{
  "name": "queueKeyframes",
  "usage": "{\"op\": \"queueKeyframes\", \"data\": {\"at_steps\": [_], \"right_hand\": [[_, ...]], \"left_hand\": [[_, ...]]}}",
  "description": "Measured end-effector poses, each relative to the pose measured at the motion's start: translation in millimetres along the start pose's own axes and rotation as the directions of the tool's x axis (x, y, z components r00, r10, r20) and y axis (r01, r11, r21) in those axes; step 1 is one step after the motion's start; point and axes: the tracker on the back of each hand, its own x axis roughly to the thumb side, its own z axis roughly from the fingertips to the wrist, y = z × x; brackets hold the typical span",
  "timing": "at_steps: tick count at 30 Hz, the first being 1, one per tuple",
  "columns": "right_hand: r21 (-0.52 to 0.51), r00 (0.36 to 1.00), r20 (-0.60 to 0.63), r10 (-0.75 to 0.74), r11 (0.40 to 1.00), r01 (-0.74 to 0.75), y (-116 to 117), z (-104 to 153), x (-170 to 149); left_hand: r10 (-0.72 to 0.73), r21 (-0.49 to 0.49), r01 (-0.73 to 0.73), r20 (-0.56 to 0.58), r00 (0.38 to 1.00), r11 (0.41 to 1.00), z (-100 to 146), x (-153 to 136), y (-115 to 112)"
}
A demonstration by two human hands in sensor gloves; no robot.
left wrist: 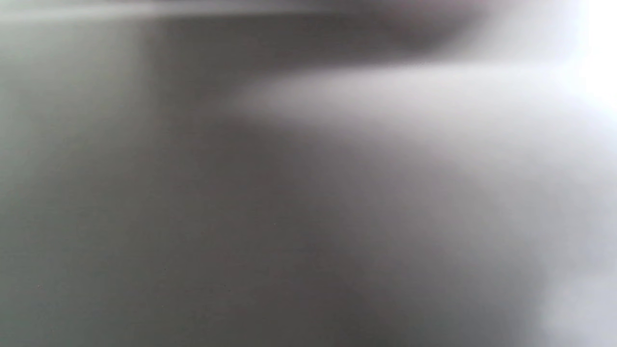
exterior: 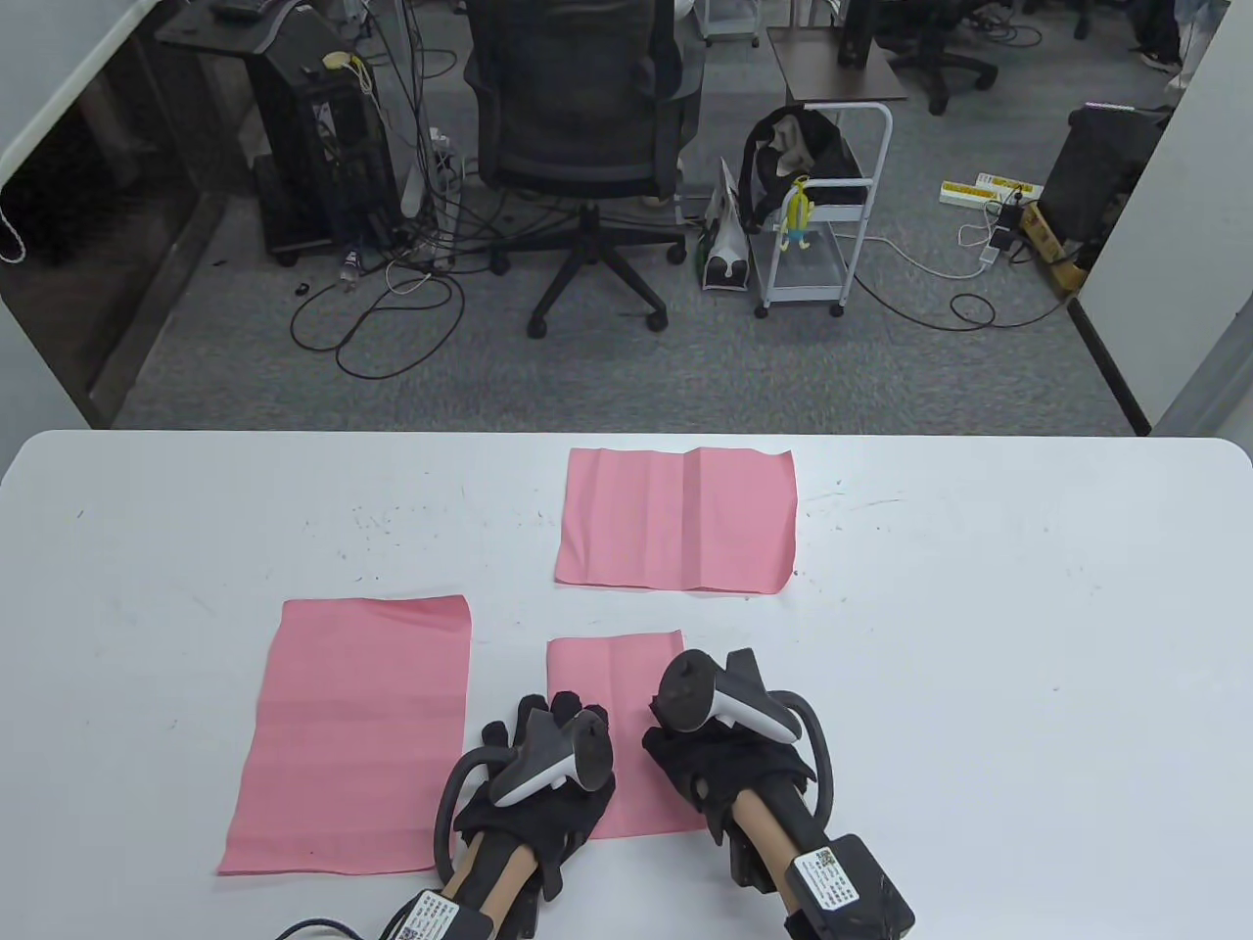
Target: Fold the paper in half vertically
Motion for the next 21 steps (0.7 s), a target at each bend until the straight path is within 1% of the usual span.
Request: {"op": "queueKeyframes", "data": {"at_steps": [3,5,7,12,17,21], "right_hand": [[0.043,1.000,-0.013,0.023,0.999,-0.023,11,-6,2],[0.001,0.999,-0.018,0.048,0.999,-0.048,12,-6,3],[0.023,0.999,-0.019,0.044,0.999,-0.043,12,-6,3],[0.024,1.000,-0.008,0.024,0.999,-0.024,12,-5,2],[0.028,0.999,0.008,0.046,0.999,-0.047,17,3,3],[0.037,0.998,0.028,0.055,0.998,-0.056,25,16,4]], "left_hand": [[0.000,0.000,0.000,0.000,1.000,1.000,0,0,0],[-0.001,0.000,0.001,0.000,1.000,1.000,0,0,0],[-0.001,-0.001,0.001,0.000,1.000,1.000,0,0,0],[0.000,-0.001,0.000,0.000,1.000,1.000,0,0,0],[0.000,-0.002,0.000,0.000,1.000,1.000,0,0,0],[0.000,-0.002,0.000,-0.001,1.000,1.000,0,0,0]]}}
